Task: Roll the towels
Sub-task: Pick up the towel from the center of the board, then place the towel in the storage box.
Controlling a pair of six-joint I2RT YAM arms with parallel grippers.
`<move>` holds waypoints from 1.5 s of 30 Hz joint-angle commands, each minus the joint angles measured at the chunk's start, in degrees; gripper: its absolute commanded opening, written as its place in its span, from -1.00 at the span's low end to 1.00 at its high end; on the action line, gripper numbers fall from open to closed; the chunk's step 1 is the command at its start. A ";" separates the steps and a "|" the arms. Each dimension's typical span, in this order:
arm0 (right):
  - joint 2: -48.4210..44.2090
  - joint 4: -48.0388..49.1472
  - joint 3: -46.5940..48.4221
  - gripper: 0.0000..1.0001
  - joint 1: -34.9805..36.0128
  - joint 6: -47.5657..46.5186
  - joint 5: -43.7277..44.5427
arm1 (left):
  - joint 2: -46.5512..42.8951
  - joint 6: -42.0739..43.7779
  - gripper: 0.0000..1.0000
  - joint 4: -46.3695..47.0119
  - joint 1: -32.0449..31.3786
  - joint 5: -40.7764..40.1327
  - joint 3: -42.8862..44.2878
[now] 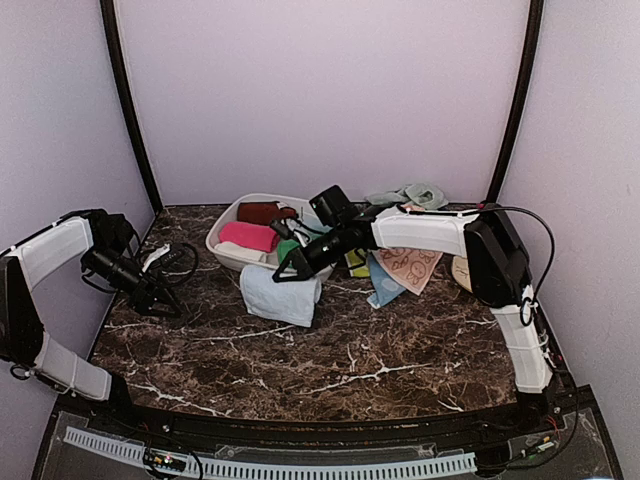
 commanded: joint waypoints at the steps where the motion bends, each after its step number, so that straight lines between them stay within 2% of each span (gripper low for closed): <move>1: -5.41 -1.70 11.62 -1.00 -4.21 -0.56 3.41 | -0.50 0.14 0.20 -0.58 0.25 0.10 -0.16; 5: -4.49 -0.54 18.17 -1.00 -5.87 -2.93 10.59 | -0.09 0.15 0.20 -1.69 0.25 -1.15 0.12; 10: -1.29 -0.58 25.40 -1.00 -5.86 -9.65 24.98 | 0.40 -0.54 0.17 -1.06 0.25 -2.00 -0.30; 14: -4.36 5.62 18.36 -1.00 -3.73 -21.76 37.77 | 0.72 -0.75 0.16 -0.41 0.33 -2.13 -0.59; 17: -4.83 6.12 14.04 -1.00 -1.25 -31.49 46.80 | 1.26 -0.65 0.15 -0.12 0.34 -2.12 -0.23; 20: -3.82 5.53 12.62 -1.00 -0.96 -34.07 52.23 | 2.20 -1.09 0.15 0.25 0.34 -2.10 -0.21; 25: -5.40 10.59 8.12 -1.00 -0.89 -34.38 52.37 | 2.71 -1.44 0.14 -0.07 0.34 -2.12 -0.01; 32: -4.08 9.12 4.09 -1.00 2.49 -41.29 53.89 | 2.17 -1.44 0.13 0.26 0.34 -4.43 -0.16; 39: -4.97 9.68 -2.90 -1.00 6.58 -42.31 52.70 | 2.88 -1.63 0.13 0.59 0.34 -4.57 -0.03; 45: -1.87 5.28 -1.57 -1.00 7.20 -39.82 49.18 | 3.54 -1.98 0.13 1.01 0.34 -4.78 -0.05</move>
